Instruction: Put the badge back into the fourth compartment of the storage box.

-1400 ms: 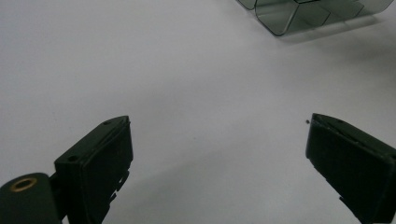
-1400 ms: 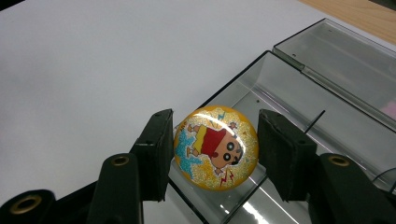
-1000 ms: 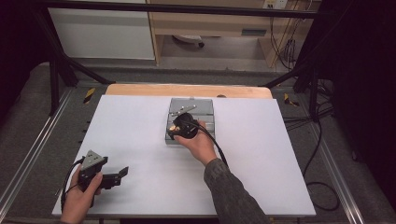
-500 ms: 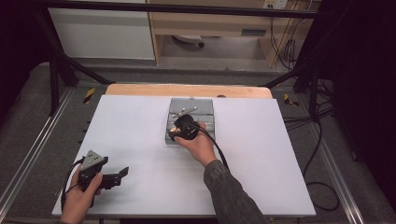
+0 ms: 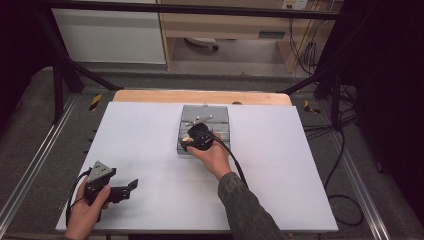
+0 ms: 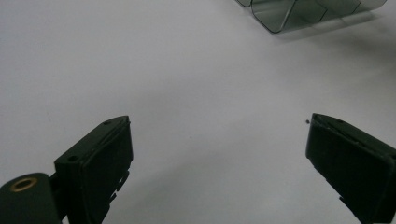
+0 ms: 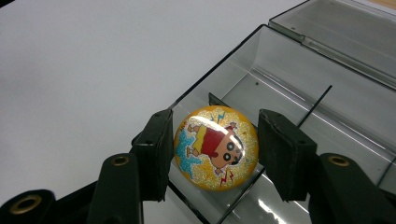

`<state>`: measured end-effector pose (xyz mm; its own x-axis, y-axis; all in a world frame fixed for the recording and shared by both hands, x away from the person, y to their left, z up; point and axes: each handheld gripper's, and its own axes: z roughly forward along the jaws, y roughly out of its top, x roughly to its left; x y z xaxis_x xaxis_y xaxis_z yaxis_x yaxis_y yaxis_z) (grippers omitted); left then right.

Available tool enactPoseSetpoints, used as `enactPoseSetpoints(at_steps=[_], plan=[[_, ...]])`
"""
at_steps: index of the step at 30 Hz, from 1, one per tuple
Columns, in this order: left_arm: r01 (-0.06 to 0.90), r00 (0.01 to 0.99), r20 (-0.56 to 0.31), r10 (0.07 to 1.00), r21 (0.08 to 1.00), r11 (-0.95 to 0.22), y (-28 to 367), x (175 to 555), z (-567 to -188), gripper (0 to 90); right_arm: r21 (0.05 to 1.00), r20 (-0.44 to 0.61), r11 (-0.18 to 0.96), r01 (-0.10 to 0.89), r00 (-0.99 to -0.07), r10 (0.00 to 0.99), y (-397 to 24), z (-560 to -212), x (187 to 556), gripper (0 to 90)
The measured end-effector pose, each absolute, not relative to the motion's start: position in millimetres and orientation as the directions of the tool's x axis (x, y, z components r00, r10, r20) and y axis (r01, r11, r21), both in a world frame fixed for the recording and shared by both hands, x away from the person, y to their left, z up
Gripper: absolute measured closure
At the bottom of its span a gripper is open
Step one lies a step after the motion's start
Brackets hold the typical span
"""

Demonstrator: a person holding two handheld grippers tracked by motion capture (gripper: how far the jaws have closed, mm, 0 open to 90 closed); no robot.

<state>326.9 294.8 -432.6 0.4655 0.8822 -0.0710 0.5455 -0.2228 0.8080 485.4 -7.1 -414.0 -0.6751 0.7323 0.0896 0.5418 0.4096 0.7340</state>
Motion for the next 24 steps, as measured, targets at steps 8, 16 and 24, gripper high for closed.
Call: enactPoseSetpoints(at_steps=[8,16,24], plan=[[0.546,0.465,-0.071,0.883,0.807,-0.223,294.8,327.0,-432.7,7.4,0.732,0.128,0.376,0.569,-0.656,0.743,-12.8,-419.4,488.1,47.1],[0.547,0.467,-0.067,0.882,0.806,-0.229,294.3,327.0,-432.9,7.4,0.743,0.13,0.359,0.565,-0.648,0.75,-12.0,-419.5,489.6,47.1],[0.546,0.471,-0.069,0.879,0.806,-0.23,294.0,327.0,-432.9,7.4,0.74,0.126,0.359,0.568,-0.642,0.756,-8.7,-423.9,491.6,47.1]])
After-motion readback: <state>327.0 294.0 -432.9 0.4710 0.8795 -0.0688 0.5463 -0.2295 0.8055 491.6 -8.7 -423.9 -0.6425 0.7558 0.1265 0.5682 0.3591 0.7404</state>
